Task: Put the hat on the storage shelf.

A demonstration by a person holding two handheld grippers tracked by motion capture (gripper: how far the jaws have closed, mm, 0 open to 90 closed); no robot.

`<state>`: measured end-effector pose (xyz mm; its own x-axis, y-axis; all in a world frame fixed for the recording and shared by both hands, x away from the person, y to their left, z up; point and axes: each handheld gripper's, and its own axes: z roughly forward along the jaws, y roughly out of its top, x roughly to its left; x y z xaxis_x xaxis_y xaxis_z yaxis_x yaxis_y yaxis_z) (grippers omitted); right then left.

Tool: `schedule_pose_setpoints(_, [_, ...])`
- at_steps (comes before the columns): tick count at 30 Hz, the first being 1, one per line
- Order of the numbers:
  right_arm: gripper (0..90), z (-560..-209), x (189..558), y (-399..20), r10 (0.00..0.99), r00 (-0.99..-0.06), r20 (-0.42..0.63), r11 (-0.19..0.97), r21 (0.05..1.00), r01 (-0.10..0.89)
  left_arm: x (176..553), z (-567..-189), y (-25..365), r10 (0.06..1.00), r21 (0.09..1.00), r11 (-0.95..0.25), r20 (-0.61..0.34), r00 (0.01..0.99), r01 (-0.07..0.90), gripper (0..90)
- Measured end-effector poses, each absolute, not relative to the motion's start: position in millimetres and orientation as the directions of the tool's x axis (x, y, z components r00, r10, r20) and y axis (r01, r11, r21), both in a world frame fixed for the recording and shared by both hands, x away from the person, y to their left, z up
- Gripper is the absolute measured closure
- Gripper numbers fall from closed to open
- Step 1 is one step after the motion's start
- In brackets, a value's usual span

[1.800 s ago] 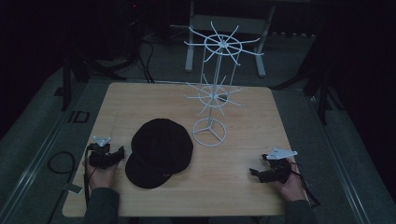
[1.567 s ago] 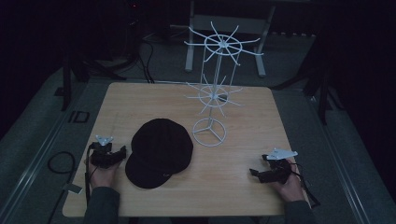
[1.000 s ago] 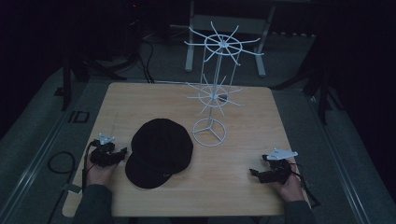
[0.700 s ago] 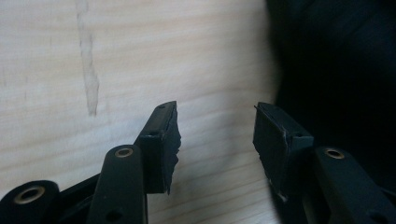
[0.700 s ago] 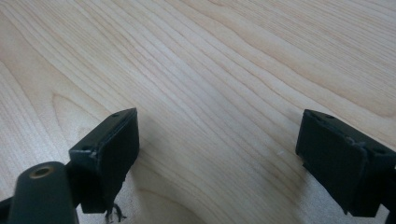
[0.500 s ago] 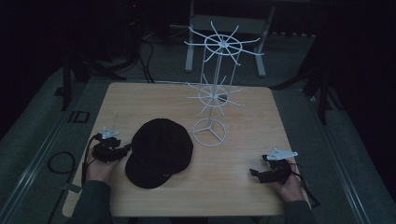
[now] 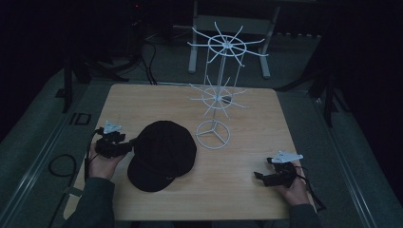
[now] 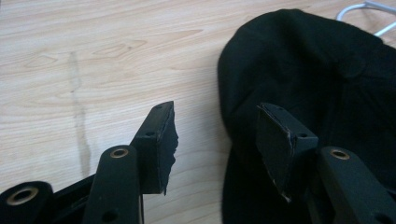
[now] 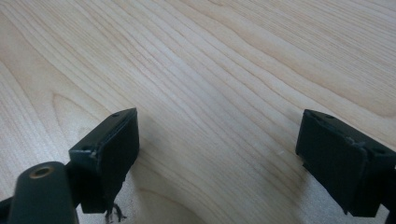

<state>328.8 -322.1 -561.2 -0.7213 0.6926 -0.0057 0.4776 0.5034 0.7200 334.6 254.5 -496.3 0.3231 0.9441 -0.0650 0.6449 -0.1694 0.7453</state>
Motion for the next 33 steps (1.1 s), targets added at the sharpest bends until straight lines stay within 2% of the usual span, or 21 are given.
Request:
schedule_pose_setpoints(5, [13.2, -561, 329, -322, 0.692, -0.721, -0.006, 0.504, 0.720, 0.478, 342, -498, 249, 0.937, 0.730, -0.171, -0.088, 0.339, 0.662, 47.0])
schedule_pose_setpoints(11, [13.3, -561, 329, -322, 0.693, -0.721, -0.006, 0.503, 0.720, 0.478, 350, -503, 240, 0.935, 0.701, -0.201, -0.072, 0.348, 0.684, 47.0])
schedule_pose_setpoints(19, [13.2, -561, 329, -322, 0.693, -0.721, -0.006, 0.503, 0.720, 0.478, 367, -520, 226, 0.935, 0.619, -0.217, -0.090, 0.343, 0.755, 47.2])
schedule_pose_setpoints(21, [13.3, -561, 329, -322, 0.693, -0.721, -0.006, 0.503, 0.720, 0.478, 370, -525, 222, 0.935, 0.590, -0.229, -0.089, 0.344, 0.774, 49.1])
schedule_pose_setpoints(30, [13.2, -561, 329, -322, 0.692, -0.721, -0.006, 0.504, 0.720, 0.478, 378, -530, 226, 0.928, 0.522, -0.174, -0.198, 0.317, 0.835, 52.8])
schedule_pose_setpoints(33, [13.2, -561, 329, -322, 0.693, -0.721, -0.006, 0.503, 0.720, 0.478, 379, -531, 224, 0.924, 0.504, -0.184, -0.205, 0.324, 0.844, 58.4])
